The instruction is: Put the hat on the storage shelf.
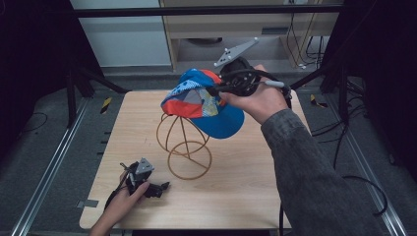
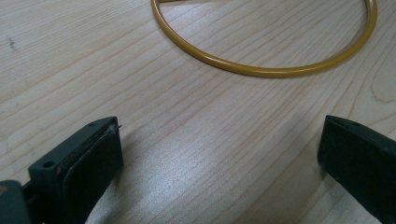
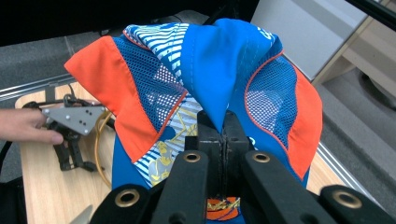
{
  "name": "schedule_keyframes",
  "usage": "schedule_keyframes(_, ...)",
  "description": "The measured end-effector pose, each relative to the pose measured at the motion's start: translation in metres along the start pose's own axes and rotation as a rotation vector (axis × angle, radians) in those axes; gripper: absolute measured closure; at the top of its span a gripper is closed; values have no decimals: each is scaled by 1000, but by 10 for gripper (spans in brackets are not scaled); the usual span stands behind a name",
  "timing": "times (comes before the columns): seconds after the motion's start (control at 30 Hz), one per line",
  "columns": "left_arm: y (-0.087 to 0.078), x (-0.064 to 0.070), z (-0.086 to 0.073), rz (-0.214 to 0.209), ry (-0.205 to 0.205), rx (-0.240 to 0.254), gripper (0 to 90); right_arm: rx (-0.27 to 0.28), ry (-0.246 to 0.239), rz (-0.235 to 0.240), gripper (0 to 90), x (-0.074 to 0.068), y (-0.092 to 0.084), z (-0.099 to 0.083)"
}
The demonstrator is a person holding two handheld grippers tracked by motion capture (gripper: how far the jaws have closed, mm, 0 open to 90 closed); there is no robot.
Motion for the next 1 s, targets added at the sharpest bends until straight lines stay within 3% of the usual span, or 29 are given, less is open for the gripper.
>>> schedule_keyframes(0.3,0,0,0,0,0,0,0,-2,-35,14,897,-7,16,20)
schedule_keyframes(0.7,0,0,0,-2,-1,1,0,-16,-43,49,896,-14,43,34)
schedule_keyframes(1.0,0,0,0,0,-1,0,0,-58,-66,75,896,-24,69,37)
Point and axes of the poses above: each handheld gripper's, and its own axes: y roughly forward along the jaws, z roughly out of its top, x roughly to its right, the point moved 3 cm from there along y, roughly forward along the jaws, and after that the axes turned 3 degrees about -y, right-handed, at the moved point
